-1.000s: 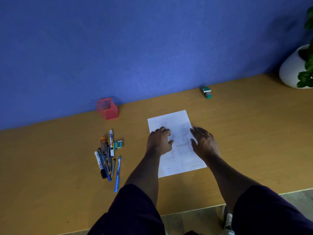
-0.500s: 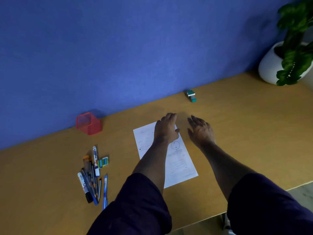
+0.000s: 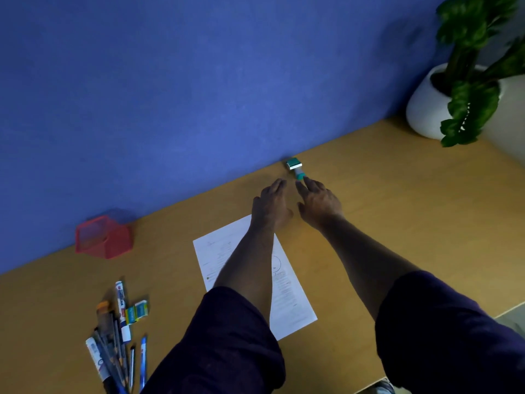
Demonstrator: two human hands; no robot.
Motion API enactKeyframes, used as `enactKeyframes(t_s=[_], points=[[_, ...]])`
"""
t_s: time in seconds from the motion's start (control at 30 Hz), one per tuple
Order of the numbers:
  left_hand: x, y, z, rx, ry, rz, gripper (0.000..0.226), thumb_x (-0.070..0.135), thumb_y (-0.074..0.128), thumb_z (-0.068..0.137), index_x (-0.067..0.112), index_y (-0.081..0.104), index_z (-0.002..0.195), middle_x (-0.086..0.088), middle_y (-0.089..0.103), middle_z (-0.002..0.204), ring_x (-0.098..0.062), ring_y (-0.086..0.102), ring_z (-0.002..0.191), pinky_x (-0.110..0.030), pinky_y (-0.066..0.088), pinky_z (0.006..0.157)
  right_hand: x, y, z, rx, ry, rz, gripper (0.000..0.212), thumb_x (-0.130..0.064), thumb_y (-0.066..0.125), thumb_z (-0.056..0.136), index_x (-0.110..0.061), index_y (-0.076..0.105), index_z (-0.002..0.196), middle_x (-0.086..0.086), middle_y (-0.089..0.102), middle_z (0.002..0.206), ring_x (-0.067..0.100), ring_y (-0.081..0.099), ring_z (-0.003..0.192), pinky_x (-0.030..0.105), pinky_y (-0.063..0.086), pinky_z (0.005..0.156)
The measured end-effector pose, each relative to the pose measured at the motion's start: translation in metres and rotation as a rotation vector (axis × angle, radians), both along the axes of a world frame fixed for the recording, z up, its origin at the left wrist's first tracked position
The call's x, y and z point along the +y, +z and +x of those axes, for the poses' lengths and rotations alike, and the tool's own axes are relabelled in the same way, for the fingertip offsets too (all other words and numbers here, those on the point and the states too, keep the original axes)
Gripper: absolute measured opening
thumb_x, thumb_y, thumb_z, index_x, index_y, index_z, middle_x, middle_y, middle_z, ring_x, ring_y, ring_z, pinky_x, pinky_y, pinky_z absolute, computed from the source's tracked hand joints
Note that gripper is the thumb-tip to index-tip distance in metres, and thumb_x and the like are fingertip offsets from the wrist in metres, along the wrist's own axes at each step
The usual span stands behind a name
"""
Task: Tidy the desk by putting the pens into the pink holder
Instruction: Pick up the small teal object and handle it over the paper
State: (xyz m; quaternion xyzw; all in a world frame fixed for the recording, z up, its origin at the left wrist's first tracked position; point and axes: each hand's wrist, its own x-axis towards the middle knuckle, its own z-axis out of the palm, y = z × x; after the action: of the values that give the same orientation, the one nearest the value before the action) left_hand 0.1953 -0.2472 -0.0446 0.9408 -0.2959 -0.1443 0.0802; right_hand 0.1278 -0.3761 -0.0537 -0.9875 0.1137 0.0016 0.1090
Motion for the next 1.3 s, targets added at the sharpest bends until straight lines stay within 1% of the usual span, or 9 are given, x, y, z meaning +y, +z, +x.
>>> enactKeyframes(t_s=[0.13, 0.23, 0.33, 0.47, 0.67, 0.97, 1.07, 1.17, 1.3], points=[[-0.014, -0.01, 0.012, 0.031, 0.03, -0.044, 0.072, 0.016, 0.059, 0.094, 0.019, 0.024, 0.157, 0.004, 0.022, 0.165, -0.026, 0.031, 0.146, -0.048, 0.04, 0.105, -0.01, -0.003, 0.018, -0.066, -0.032, 0.042, 0.049, -0.019, 0.057, 0.091, -0.014, 0.049, 0.139, 0.012, 0.049, 0.143, 0.032, 0.049, 0.127, 0.043, 0.049, 0.096], [-0.024, -0.017, 0.015, 0.072, 0.053, -0.1, 0.07, 0.01, 0.054, 0.095, 0.018, 0.023, 0.157, 0.003, 0.024, 0.165, -0.027, 0.029, 0.147, -0.051, 0.039, 0.107, -0.013, -0.008, 0.032, -0.16, -0.068, 0.014, 0.028, -0.009, 0.052, 0.092, -0.011, 0.065, 0.117, 0.012, 0.065, 0.113, 0.032, 0.063, 0.103, 0.04, 0.057, 0.076], [-0.036, -0.027, 0.02, 0.12, 0.101, -0.205, 0.068, 0.013, 0.054, 0.093, 0.018, 0.027, 0.156, 0.001, 0.031, 0.162, -0.028, 0.034, 0.145, -0.055, 0.042, 0.107, -0.015, -0.008, 0.046, -0.22, -0.124, -0.003, 0.019, -0.008, 0.055, 0.092, -0.008, 0.069, 0.103, 0.013, 0.067, 0.093, 0.031, 0.067, 0.084, 0.034, 0.054, 0.063], [-0.049, -0.041, 0.023, 0.18, 0.174, -0.346, 0.066, 0.02, 0.058, 0.088, 0.025, 0.032, 0.15, 0.003, 0.045, 0.152, -0.03, 0.045, 0.137, -0.06, 0.046, 0.101, -0.018, -0.004, 0.062, -0.188, -0.198, 0.02, 0.018, -0.011, 0.054, 0.094, -0.006, 0.066, 0.107, 0.016, 0.067, 0.099, 0.031, 0.067, 0.09, 0.035, 0.053, 0.068], [-0.058, -0.057, 0.028, 0.181, 0.217, -0.38, 0.076, 0.033, 0.066, 0.084, 0.032, 0.027, 0.149, 0.006, 0.05, 0.146, -0.03, 0.049, 0.133, -0.063, 0.049, 0.095, -0.024, -0.01, 0.076, -0.11, -0.209, -0.004, 0.022, -0.016, 0.048, 0.098, -0.007, 0.06, 0.114, 0.014, 0.066, 0.105, 0.028, 0.066, 0.096, 0.035, 0.053, 0.072], [-0.057, -0.049, 0.026, 0.217, 0.202, -0.295, 0.076, 0.026, 0.068, 0.089, 0.033, 0.027, 0.153, 0.002, 0.048, 0.147, -0.026, 0.034, 0.142, -0.056, 0.041, 0.105, -0.025, -0.026, 0.077, -0.131, -0.203, -0.004, 0.019, -0.013, 0.049, 0.097, -0.007, 0.062, 0.11, 0.013, 0.069, 0.101, 0.026, 0.068, 0.091, 0.033, 0.054, 0.07], [-0.057, -0.046, 0.02, 0.149, 0.209, -0.317, 0.066, 0.028, 0.069, 0.087, 0.034, 0.037, 0.144, 0.002, 0.058, 0.135, -0.025, 0.049, 0.131, -0.053, 0.049, 0.1, -0.023, -0.027, 0.071, -0.193, -0.219, 0.06, 0.023, -0.016, 0.047, 0.097, -0.009, 0.067, 0.104, 0.013, 0.07, 0.096, 0.028, 0.067, 0.088, 0.034, 0.052, 0.068], [-0.053, -0.043, 0.009, 0.007, 0.238, -0.404, 0.047, 0.032, 0.067, 0.087, 0.035, 0.047, 0.129, 0.007, 0.068, 0.119, -0.021, 0.064, 0.113, -0.046, 0.057, 0.088, -0.02, -0.023, 0.059, -0.288, -0.214, 0.148, 0.022, -0.018, 0.051, 0.093, -0.008, 0.07, 0.098, 0.013, 0.07, 0.091, 0.029, 0.066, 0.085, 0.037, 0.055, 0.068], [-0.042, -0.036, -0.005, -0.105, 0.272, -0.445, 0.033, 0.03, 0.065, 0.091, 0.03, 0.055, 0.122, 0.007, 0.071, 0.11, -0.018, 0.068, 0.102, -0.041, 0.06, 0.082, -0.013, -0.016, 0.041, -0.344, -0.126, 0.202, 0.018, -0.017, 0.057, 0.088, -0.007, 0.071, 0.092, 0.012, 0.069, 0.086, 0.028, 0.064, 0.079, 0.035, 0.054, 0.064]])
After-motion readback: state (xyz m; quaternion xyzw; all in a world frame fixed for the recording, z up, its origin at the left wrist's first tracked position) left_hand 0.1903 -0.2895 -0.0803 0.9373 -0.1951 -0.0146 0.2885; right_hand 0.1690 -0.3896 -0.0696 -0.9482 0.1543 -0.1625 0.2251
